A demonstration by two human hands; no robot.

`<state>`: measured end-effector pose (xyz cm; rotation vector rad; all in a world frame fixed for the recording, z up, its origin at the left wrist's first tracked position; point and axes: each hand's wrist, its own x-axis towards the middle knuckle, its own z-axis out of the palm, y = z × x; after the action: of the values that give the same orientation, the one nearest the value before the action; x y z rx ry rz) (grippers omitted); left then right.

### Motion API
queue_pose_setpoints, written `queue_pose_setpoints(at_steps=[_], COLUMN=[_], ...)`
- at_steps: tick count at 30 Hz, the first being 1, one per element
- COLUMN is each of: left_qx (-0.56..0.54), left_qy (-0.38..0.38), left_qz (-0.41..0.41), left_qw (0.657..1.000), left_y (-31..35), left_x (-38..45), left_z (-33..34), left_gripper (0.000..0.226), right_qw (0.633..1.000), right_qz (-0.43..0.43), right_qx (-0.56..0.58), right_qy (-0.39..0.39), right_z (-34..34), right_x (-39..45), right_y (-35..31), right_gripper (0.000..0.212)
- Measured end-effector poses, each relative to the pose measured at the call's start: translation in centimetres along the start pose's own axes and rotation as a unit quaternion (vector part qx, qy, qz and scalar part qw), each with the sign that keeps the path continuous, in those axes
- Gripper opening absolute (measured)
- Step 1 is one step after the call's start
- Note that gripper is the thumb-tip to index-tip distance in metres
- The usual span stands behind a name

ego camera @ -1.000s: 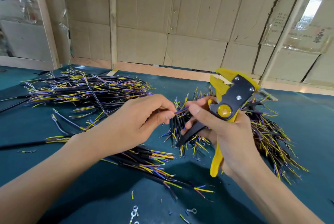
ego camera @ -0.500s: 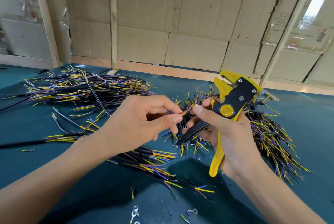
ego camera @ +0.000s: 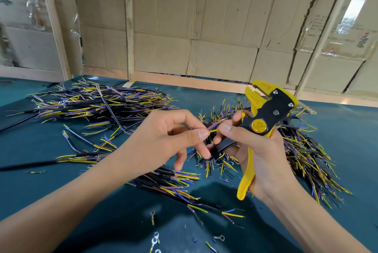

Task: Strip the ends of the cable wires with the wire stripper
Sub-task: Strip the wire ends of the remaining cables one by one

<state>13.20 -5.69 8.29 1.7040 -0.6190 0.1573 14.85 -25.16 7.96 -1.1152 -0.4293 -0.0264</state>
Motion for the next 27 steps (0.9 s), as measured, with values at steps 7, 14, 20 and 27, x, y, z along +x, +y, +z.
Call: queue_pose_setpoints(at_steps=[7, 14, 20, 27], left_qx=[-0.165, -0.299, -0.304, -0.299], left_qy=[0.075, -0.090, -0.048, 0.052], left_qz=[-0.054, -0.157, -0.146, -0.143], left_qw=[0.982, 0.937, 0.940, 0.942], left_y=[-0.1, -0.2, 0.0, -0.5], left_x=[0.7, 0.5, 0.6, 1.1], left_z=[0.2, -0.9, -1.3, -0.7], left_gripper=[0.012, 0.009, 0.006, 0.009], right_qw=[1.000, 1.000, 0.999, 0.998], right_qz=[0.020, 0.017, 0.028, 0.034], right_qx=[-0.003, -0.005, -0.028, -0.056], right_qy=[0.005, -0.002, 0.003, 0.011], right_z=[0.1, -0.4, -0.2, -0.4], right_x=[0.2, 0.2, 0.2, 0.4], right_y=[0.7, 0.7, 0.7, 1.1], right_gripper=[0.031, 0.027, 0.031, 0.020])
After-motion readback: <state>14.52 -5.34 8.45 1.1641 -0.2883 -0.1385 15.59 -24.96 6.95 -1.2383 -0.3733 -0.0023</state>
